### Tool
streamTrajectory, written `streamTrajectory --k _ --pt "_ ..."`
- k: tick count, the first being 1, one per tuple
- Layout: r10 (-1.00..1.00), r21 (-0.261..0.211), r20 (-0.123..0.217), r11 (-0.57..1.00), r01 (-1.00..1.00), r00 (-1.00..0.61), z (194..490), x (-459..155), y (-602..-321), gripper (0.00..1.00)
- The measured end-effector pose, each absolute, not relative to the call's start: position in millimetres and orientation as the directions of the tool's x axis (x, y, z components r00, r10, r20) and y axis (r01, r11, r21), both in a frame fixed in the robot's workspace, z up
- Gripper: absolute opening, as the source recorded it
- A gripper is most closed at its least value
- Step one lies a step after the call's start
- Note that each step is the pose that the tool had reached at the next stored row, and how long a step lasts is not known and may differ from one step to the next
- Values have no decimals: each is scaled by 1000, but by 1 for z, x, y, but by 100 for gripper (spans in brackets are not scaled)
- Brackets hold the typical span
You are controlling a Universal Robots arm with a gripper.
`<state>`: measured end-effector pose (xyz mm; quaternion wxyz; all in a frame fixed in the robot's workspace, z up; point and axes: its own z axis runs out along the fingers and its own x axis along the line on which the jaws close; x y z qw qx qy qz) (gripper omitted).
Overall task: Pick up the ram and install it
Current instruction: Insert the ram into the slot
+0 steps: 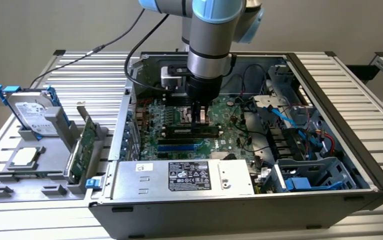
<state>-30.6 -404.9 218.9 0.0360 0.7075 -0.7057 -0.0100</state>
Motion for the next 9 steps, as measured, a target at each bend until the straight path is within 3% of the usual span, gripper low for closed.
streamTrajectory --k 9 --pt "-999 65 37 -1 -998 4 221 -31 -405 14"
